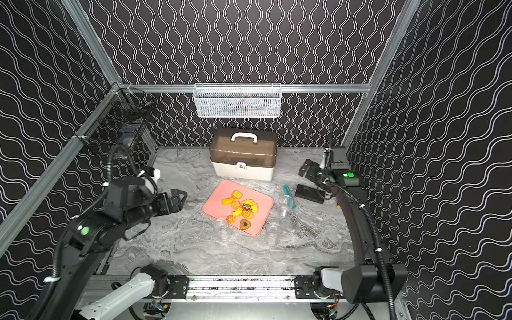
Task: Pour the cookies out of the jar
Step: Place the jar at the center of the board, then reset both arms
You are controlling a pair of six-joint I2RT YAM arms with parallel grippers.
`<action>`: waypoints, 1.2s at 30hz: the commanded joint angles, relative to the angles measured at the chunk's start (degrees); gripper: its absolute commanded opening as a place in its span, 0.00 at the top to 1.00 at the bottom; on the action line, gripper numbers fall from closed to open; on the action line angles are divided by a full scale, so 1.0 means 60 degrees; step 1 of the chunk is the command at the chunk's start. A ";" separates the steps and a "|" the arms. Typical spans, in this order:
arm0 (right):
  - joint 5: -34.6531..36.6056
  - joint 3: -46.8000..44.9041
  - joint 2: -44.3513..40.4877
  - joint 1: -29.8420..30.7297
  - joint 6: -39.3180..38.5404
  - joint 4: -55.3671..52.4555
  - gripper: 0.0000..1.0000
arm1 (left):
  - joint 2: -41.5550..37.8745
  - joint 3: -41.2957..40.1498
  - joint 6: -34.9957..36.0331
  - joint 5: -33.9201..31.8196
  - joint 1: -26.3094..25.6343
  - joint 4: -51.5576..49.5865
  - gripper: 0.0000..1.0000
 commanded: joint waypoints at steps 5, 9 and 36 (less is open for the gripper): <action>-0.0884 -0.2805 -0.0160 -0.1686 -0.0688 0.4098 0.00 | 0.0655 -0.1899 0.0731 -0.2167 0.0000 0.3359 0.01; 0.0087 -0.4847 -0.0479 -0.1648 -0.0756 0.6951 0.00 | 0.0155 -0.3525 0.1223 -0.2988 0.0033 0.5476 0.01; 0.0248 -0.7325 0.1511 -0.1468 -0.2259 1.2227 0.00 | 0.3550 -0.7679 0.5247 -0.1720 0.2041 1.4652 0.02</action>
